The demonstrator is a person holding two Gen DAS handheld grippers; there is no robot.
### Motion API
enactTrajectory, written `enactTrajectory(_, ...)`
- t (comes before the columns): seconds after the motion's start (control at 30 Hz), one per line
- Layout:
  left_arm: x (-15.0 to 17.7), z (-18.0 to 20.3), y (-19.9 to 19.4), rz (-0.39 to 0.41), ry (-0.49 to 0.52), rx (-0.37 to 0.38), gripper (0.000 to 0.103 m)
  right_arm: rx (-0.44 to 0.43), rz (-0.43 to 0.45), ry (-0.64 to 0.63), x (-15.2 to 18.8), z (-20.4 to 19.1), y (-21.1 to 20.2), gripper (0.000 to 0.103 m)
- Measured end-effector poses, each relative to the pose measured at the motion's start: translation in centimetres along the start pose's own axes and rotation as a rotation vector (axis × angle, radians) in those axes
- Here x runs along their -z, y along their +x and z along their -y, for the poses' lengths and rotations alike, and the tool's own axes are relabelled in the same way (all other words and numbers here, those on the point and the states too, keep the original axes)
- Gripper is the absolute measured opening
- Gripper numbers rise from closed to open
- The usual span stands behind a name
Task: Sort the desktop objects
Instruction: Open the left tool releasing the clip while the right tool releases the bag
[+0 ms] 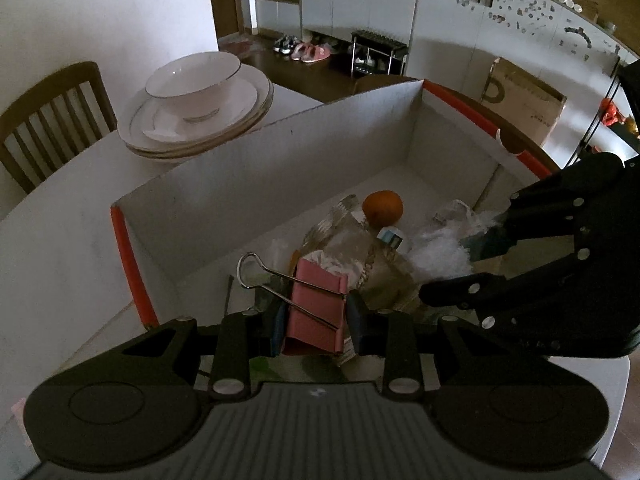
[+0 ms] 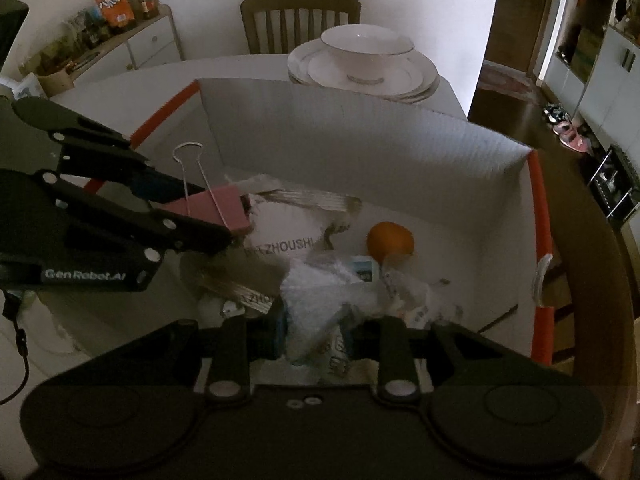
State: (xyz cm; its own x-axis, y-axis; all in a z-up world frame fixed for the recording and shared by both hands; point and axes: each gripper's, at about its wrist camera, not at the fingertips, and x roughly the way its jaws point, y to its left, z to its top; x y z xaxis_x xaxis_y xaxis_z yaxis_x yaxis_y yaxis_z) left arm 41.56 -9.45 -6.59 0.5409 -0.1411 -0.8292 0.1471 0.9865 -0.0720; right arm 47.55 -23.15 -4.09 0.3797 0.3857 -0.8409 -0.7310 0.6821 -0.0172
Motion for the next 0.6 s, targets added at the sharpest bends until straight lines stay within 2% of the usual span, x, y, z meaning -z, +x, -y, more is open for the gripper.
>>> enactTrajectory(0.1, 0.1, 0.0, 0.1, -0.011, -0.001, -0.002, 0.030, -0.013, -0.005, 0.011, 0.0, 0.4, 0.0, 0.031)
enactTrajectory(0.2, 0.3, 0.2, 0.0, -0.013, 0.016, -0.008, 0.030, -0.022, -0.001, 0.012, 0.1, 0.5, -0.2, 0.041)
enactTrajectory(0.3, 0.4, 0.5, -0.1, -0.021, 0.039, -0.013, 0.030, -0.029, 0.004, 0.010, 0.1, 0.5, -0.5, 0.044)
enactTrajectory(0.4, 0.6, 0.6, -0.2, -0.030, 0.038, -0.004, 0.032, -0.036, 0.009, 0.005, 0.4, 0.6, -0.9, 0.056)
enactTrajectory(0.43, 0.6, 0.6, -0.2, -0.033, 0.033, 0.003, 0.034, -0.039, 0.013, 0.004, 0.5, 0.6, -1.1, 0.058)
enactTrajectory(0.47, 0.7, 0.6, -0.2, -0.035, 0.030, 0.013, 0.046, -0.042, 0.015, 0.003, 0.5, 0.6, -1.3, 0.058)
enactTrajectory(0.6, 1.1, 1.2, -0.7, -0.017, 0.055, 0.024, 0.061, -0.049, 0.026, 0.003, 0.7, 0.7, -1.9, 0.063)
